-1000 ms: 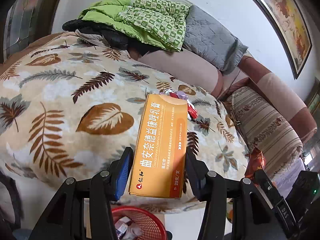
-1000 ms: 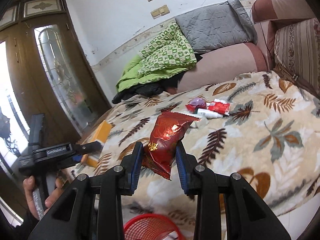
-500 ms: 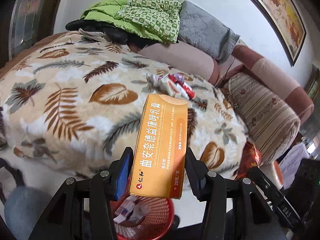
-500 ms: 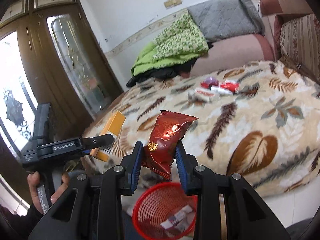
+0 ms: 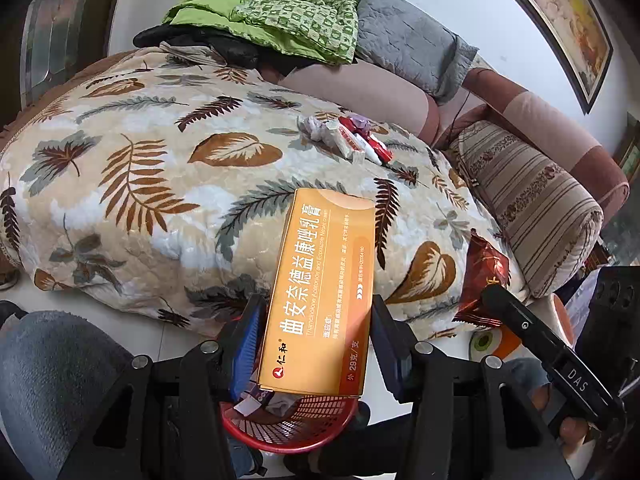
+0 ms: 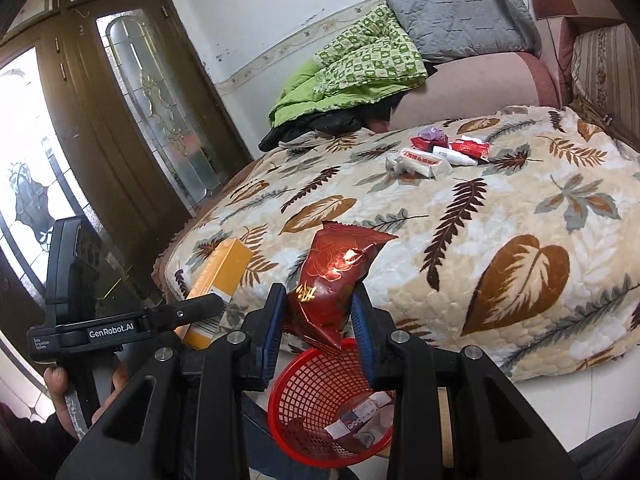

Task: Collect trash
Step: 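Carry both items over the red wastebasket and open both tools to drop them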

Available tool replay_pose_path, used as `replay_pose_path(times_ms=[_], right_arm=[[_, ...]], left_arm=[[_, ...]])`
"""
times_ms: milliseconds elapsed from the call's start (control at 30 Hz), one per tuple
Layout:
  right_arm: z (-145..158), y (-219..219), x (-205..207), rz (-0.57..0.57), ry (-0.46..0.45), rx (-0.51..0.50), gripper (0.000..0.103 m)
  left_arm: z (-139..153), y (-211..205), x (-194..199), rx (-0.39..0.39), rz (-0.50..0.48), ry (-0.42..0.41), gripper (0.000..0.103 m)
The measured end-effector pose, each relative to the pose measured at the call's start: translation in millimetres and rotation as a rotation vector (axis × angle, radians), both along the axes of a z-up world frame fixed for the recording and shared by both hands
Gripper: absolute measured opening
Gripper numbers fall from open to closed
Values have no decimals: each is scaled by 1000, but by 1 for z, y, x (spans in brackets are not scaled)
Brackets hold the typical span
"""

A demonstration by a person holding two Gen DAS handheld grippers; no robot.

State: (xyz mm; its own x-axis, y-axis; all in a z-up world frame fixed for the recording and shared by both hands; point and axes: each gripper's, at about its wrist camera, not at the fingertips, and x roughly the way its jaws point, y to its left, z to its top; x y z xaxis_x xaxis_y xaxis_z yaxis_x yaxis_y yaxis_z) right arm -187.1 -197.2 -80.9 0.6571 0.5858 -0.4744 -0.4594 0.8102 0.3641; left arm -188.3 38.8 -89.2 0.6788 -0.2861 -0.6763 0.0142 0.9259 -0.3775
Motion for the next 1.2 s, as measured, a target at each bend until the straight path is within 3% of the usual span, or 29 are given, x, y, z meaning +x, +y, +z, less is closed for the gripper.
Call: replay_pose_path(times_ms=[100,300,500,767,933,1033,1200], right_arm=[[-3,2,1,5,8,-19,31],[-36,21,13,35,124,-117,31],[-57,15,24,21,215,-122,32],[-63,20,28,39,235,-130,32],[-65,15,33,34,260,-86,34],[-65,8,34,27,270,-44,42],[-60,1,34,10,261,-9,43]], left_arm=[[-4,-3,0,8,-15,16,54],[-27,-11,2,48,-38,87,54],[-45,-16,10,47,-57,162,54],[-58,-20,18,44,-83,226,56],[-64,-21,23,37,-95,262,56],[-66,-20,24,26,-94,274,56],[-64,-17,23,23,-92,265,67]])
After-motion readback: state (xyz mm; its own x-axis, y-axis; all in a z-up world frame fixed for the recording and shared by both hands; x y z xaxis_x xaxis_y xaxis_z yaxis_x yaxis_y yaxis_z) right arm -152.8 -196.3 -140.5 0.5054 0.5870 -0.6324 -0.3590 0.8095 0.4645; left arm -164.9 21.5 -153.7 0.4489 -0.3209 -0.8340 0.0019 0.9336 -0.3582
